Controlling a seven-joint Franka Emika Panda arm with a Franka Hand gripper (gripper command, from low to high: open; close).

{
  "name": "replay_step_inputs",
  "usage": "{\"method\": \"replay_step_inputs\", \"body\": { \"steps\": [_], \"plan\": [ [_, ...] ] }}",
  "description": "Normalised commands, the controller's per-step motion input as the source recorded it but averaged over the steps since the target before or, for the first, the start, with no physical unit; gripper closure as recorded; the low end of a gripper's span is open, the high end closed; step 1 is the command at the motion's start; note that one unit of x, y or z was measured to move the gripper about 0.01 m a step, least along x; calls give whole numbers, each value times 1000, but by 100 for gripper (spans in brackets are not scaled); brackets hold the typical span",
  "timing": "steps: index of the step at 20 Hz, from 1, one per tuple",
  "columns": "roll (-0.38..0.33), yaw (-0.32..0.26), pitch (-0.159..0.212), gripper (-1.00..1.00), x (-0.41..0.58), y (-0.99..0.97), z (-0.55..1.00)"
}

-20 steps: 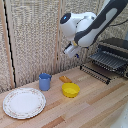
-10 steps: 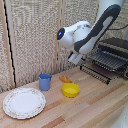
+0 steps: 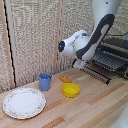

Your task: Position your gripper near the tray handle while precisely lining it up. Firmly yet gently grip the handle, ensuring a strong hold. Slide the tray into the oven in a steady manner until it's entirely inside. Relinquish the handle as it sits within the oven and extract your gripper with care.

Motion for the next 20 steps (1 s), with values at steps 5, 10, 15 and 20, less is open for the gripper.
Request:
{"method": "replay_step_inputs", "body": {
  "steps": [5, 10, 15, 20],
  "plan": [
    [-129, 192, 0, -100, 74, -402, -71],
    [-60, 234, 0, -100, 5, -447, -39],
    [-45, 177, 0, -100, 0, -543, -70],
    [-7, 99, 4, -100, 1, -526, -8]
  ]
}}
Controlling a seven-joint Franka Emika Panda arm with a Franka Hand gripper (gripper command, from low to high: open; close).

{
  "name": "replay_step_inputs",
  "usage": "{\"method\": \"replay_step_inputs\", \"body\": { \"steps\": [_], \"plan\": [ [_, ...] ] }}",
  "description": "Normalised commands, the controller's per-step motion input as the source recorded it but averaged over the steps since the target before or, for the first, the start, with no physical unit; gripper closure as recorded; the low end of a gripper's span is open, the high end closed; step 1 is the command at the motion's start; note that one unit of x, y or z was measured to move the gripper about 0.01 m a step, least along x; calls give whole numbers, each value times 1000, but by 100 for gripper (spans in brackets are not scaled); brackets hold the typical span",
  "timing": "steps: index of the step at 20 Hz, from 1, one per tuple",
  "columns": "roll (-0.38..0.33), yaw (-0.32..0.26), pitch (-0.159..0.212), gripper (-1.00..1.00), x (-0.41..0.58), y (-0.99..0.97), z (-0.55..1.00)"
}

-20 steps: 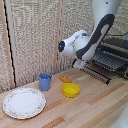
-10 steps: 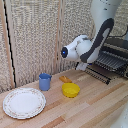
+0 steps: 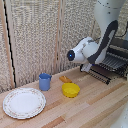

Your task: Position your gripper near the tray handle while precisely lining it up. Firmly yet gently grip the handle, ensuring a strong hold. Slide the tray into the oven in a steady manner until it's entirely inside. Relinquish the handle as it sits within the oven and extract your gripper with care.

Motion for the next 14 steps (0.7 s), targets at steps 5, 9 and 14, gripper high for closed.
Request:
{"method": "replay_step_inputs", "body": {
  "steps": [5, 9, 14],
  "plan": [
    [-13, 24, 20, -100, 26, -470, -65],
    [0, 5, 50, 100, 121, -409, -94],
    [-9, 30, 51, 100, 59, -214, -61]
  ]
}}
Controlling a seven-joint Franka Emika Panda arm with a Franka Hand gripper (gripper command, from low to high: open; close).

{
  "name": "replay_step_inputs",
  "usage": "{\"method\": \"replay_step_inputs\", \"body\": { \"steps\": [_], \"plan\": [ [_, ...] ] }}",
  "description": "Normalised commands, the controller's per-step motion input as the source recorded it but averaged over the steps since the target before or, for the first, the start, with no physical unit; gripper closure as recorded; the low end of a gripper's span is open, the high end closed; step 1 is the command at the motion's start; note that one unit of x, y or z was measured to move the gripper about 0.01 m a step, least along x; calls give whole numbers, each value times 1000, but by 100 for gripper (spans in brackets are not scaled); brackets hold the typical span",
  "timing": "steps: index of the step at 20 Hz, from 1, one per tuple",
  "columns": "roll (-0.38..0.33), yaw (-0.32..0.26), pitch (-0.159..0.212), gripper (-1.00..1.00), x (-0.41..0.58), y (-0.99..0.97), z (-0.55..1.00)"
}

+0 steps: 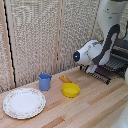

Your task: Position your gripper near the tray handle while precisely lining it up. Firmly yet gently grip the handle, ensuring a strong hold. Slide the tray into the oven in a steady manner until it's entirely inside. Relinquish the handle as it sits within the oven and extract your gripper with care.

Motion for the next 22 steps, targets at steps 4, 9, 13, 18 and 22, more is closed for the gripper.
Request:
{"method": "replay_step_inputs", "body": {
  "steps": [4, 9, 13, 18, 22],
  "plan": [
    [-53, 17, 6, 100, 0, -51, 0],
    [-163, 23, 7, 100, 0, 66, 0],
    [-146, 28, 33, 100, 0, 41, 49],
    [47, 0, 14, 100, 36, -370, 356],
    [137, 0, 1, 100, 84, -754, 749]
  ]
}}
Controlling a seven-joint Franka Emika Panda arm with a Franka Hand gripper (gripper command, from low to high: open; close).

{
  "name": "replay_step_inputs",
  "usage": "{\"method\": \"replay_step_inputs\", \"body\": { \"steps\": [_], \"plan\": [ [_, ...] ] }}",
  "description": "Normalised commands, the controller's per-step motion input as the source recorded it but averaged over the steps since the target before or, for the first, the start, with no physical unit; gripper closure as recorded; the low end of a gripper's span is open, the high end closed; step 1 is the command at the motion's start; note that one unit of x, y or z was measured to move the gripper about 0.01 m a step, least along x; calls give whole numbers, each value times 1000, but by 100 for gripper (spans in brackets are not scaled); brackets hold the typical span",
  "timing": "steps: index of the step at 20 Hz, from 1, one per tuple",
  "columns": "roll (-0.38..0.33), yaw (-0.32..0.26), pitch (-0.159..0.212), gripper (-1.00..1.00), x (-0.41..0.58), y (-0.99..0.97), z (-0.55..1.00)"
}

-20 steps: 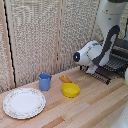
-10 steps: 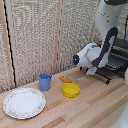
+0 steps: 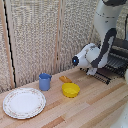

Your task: Position your gripper near the tray handle while precisely lining it up. Firmly yet gently grip the handle, ensuring a strong hold. Slide the tray into the oven in a steady manner until it's entirely inside. Relinquish the handle as it sits within the oven and extract your gripper with care.

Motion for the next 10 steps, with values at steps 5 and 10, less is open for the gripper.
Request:
{"method": "replay_step_inputs", "body": {
  "steps": [5, 10],
  "plan": [
    [104, 1, 0, 100, 128, -865, 857],
    [99, 19, 14, 100, 118, -842, 809]
  ]
}}
